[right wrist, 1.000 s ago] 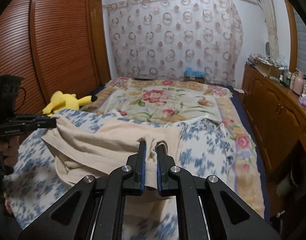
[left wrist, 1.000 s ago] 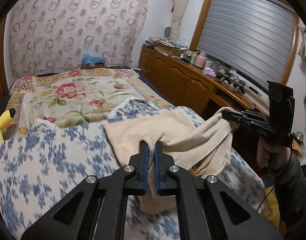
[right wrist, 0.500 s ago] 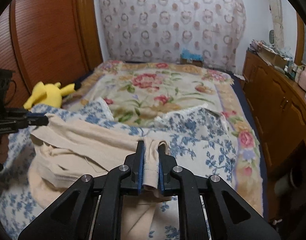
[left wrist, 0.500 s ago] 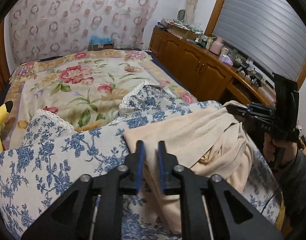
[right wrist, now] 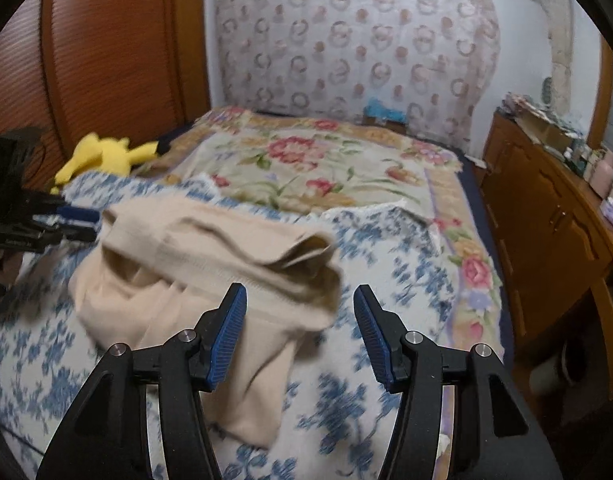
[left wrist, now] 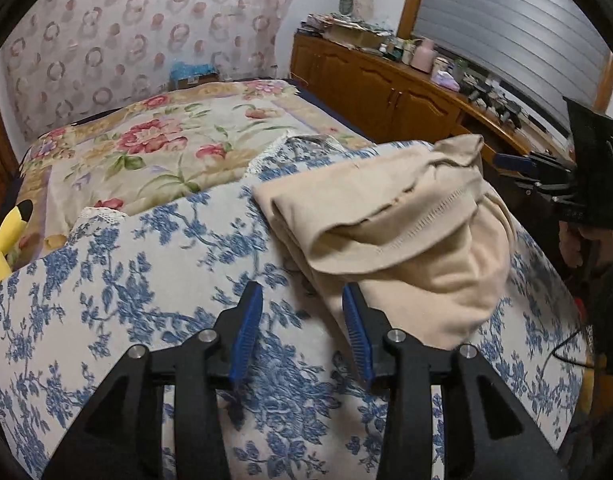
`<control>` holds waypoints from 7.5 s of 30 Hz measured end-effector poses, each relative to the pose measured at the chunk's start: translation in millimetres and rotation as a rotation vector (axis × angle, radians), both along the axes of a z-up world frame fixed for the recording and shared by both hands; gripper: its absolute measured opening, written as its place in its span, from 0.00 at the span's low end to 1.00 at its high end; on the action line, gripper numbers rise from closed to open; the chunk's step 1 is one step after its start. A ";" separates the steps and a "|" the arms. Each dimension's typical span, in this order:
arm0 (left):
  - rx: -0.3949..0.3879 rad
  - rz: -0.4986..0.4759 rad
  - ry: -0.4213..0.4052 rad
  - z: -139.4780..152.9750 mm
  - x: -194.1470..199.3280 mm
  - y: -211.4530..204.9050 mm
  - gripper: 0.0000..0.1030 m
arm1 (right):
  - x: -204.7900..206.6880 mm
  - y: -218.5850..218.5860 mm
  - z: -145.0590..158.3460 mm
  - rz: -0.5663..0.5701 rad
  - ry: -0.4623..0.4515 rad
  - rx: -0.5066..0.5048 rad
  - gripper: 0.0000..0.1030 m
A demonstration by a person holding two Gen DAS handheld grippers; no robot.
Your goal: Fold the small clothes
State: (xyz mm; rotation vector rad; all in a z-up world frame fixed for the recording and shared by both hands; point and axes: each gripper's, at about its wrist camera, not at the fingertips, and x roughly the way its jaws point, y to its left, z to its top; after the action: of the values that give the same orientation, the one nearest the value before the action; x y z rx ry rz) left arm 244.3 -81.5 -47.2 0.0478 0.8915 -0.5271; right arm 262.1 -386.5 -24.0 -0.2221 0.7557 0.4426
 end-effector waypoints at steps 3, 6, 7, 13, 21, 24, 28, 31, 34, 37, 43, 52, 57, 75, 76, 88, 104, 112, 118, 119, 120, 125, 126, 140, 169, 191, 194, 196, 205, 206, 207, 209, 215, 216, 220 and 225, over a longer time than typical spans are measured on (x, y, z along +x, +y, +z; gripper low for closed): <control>0.008 -0.011 0.009 -3.7 3.8 -9.1 0.39 | 1.8 11.2 -11.3 0.027 0.025 -0.033 0.55; 0.013 -0.006 -0.002 -2.2 14.7 -17.8 0.39 | 12.3 19.4 -18.6 0.032 0.030 -0.059 0.55; 0.017 0.002 -0.008 -0.6 19.1 -21.1 0.39 | 15.8 20.2 -19.5 0.032 0.030 -0.058 0.55; 0.024 0.010 -0.053 7.7 47.0 -31.4 0.39 | 43.4 25.0 -16.9 0.085 0.000 -0.048 0.12; 0.026 0.115 -0.076 6.9 86.4 -13.0 0.39 | 87.3 11.5 -1.0 -0.031 -0.050 -0.044 0.04; 0.020 0.132 -0.080 10.2 90.0 -5.8 0.39 | 97.9 9.9 -2.9 -0.082 -0.036 -0.078 0.10; -0.019 0.121 -0.070 13.8 87.1 2.6 0.40 | 95.1 6.4 -0.8 -0.123 -0.047 -0.093 0.58; -0.027 0.126 -0.072 13.9 83.6 4.8 0.45 | 92.4 1.9 2.0 -0.148 -0.049 -0.095 0.63; -0.036 0.104 -0.049 7.5 79.1 1.8 0.49 | 82.0 -1.0 3.9 -0.140 -0.031 -0.057 0.68; -0.031 0.090 -0.025 -1.7 77.2 -3.6 0.50 | 68.3 0.3 -1.1 -0.125 0.003 -0.020 0.75; 0.000 0.084 0.022 -20.9 79.5 -16.5 0.50 | 56.9 10.7 -26.9 -0.106 0.105 0.025 0.76; 0.070 0.081 -0.018 -26.7 75.9 -30.8 0.56 | 64.1 14.0 -49.0 -0.122 0.180 0.071 0.76; 0.062 0.088 -0.013 -27.5 78.0 -28.3 0.56 | 65.0 13.6 -52.3 -0.117 0.190 0.095 0.76; -0.030 0.036 0.038 -21.4 85.3 -36.3 0.10 | 64.4 23.4 -53.2 0.025 0.242 0.204 0.23; -0.038 0.040 0.036 -19.9 84.0 -35.0 0.07 | 64.0 24.0 -53.0 0.041 0.249 0.221 0.19; -0.153 0.087 -0.117 45.2 25.1 6.2 0.06 | 20.8 52.4 7.5 0.127 0.030 0.188 0.13; -0.133 0.443 -0.269 63.4 -75.7 179.5 0.06 | 26.3 235.7 60.5 0.502 -0.089 0.102 0.12; -0.132 0.652 -0.242 23.6 -118.4 253.5 0.06 | 30.5 378.7 54.7 0.745 -0.095 -0.015 0.12; -0.134 0.735 -0.196 -4.3 -124.5 278.6 0.06 | 38.4 450.5 37.4 0.827 -0.072 -0.051 0.13; -0.132 0.741 -0.190 -7.7 -125.0 280.8 0.06 | 40.8 458.0 33.2 0.833 -0.064 -0.054 0.13; -0.127 0.748 -0.183 -10.7 -125.4 282.2 0.06 | 41.9 466.2 28.9 0.832 -0.058 -0.060 0.13; -0.097 0.751 -0.153 -19.1 -131.2 284.5 0.08 | 60.4 471.3 19.0 0.696 -0.034 -0.018 0.40; -0.085 0.754 -0.151 -19.3 -131.1 284.1 0.09 | 63.5 471.3 18.8 0.680 -0.029 -0.009 0.44; -0.012 0.652 -0.262 19.9 -142.9 249.3 0.57 | 39.1 380.2 26.0 0.422 -0.051 0.077 0.45; 0.060 0.453 -0.403 90.7 -175.5 77.9 0.58 | -143.9 140.0 83.1 -0.068 -0.257 0.204 0.83; 0.024 0.449 -0.416 101.7 -181.8 61.8 0.58 | -160.0 107.5 91.5 -0.156 -0.306 0.232 0.83; 0.023 0.450 -0.416 100.9 -182.1 62.8 0.58 | -159.9 107.4 91.5 -0.157 -0.305 0.232 0.83; 0.026 0.450 -0.416 101.0 -181.9 62.8 0.58 | -160.2 107.4 91.6 -0.156 -0.306 0.231 0.83; 0.026 0.462 -0.423 101.0 -183.8 65.8 0.58 | -159.9 106.7 91.8 -0.156 -0.305 0.233 0.83; 0.026 0.463 -0.424 100.9 -183.9 66.1 0.58 | -159.8 106.7 91.8 -0.156 -0.305 0.232 0.83; 0.027 0.464 -0.425 100.9 -184.1 66.4 0.58 | -159.9 106.6 91.5 -0.156 -0.305 0.232 0.83; 0.027 0.464 -0.425 100.8 -184.3 66.2 0.58 | -159.8 106.6 91.8 -0.157 -0.305 0.233 0.83; 0.026 0.463 -0.425 100.7 -184.2 66.4 0.58 | -159.1 105.9 90.7 -0.156 -0.304 0.231 0.83; 0.027 0.463 -0.425 100.8 -184.4 66.7 0.58 | -159.1 105.9 90.8 -0.157 -0.304 0.232 0.83; 0.026 0.463 -0.425 100.6 -184.2 66.4 0.58 | -159.2 105.5 90.9 -0.157 -0.304 0.233 0.83; 0.027 0.463 -0.425 100.4 -184.3 66.3 0.58 | -159.0 105.4 90.9 -0.157 -0.305 0.231 0.83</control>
State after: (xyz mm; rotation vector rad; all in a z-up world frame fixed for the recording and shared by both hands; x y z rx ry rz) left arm 60.0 -15.2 53.2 -0.0222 0.4683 -0.0628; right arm 103.1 -281.1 66.9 -0.0119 0.4147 0.3339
